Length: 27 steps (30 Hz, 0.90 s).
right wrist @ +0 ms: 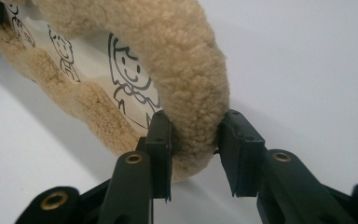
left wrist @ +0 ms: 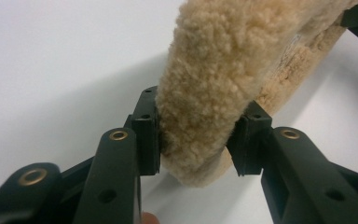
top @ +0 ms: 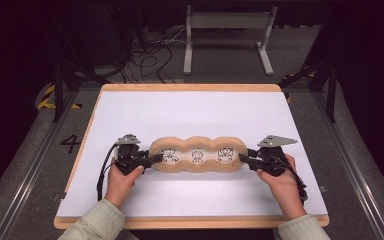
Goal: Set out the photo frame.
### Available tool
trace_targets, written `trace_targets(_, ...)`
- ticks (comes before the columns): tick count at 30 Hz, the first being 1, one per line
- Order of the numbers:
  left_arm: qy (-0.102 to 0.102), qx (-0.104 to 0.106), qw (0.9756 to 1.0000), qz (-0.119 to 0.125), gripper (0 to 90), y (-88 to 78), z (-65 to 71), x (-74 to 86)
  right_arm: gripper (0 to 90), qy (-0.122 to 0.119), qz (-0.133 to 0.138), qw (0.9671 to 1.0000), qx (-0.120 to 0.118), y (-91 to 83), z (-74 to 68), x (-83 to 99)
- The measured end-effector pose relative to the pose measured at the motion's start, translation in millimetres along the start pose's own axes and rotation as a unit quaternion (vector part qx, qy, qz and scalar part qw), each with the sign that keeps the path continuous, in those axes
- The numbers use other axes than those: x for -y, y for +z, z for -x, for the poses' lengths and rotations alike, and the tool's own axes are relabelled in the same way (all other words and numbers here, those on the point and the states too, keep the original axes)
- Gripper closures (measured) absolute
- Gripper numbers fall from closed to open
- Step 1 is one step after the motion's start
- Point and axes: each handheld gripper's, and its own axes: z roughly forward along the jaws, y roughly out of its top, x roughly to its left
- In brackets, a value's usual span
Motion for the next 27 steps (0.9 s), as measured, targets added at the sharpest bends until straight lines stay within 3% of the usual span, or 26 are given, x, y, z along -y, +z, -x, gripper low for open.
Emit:
trace_targets(6, 0.003, -0.007, 1.0, 0.003, 54.4, 0.7, 3.2, 0.5, 63.3, 0.004, -0.005, 1.0, -0.004, -1.1, -2.3, 2.8)
trace_targets(12, 0.015, 0.0, 0.9998, 0.011, 36.1, -5.5, 3.9, 4.4, 49.5, 0.01, 0.005, 0.9996, -0.024, -6.9, -1.7, 4.2)
trace_targets(19, 0.04, -0.02, 0.9989, 0.012, 28.6, -14.0, 12.7, 8.3, 38.3, -0.018, 0.001, 0.9997, -0.018, -10.6, -6.7, -0.5)
trace_targets(27, 0.073, -0.05, 0.995, 0.045, 26.1, -34.8, 24.2, 20.9, 33.1, -0.031, 0.009, 0.9989, -0.033, -19.9, -8.7, -7.6)
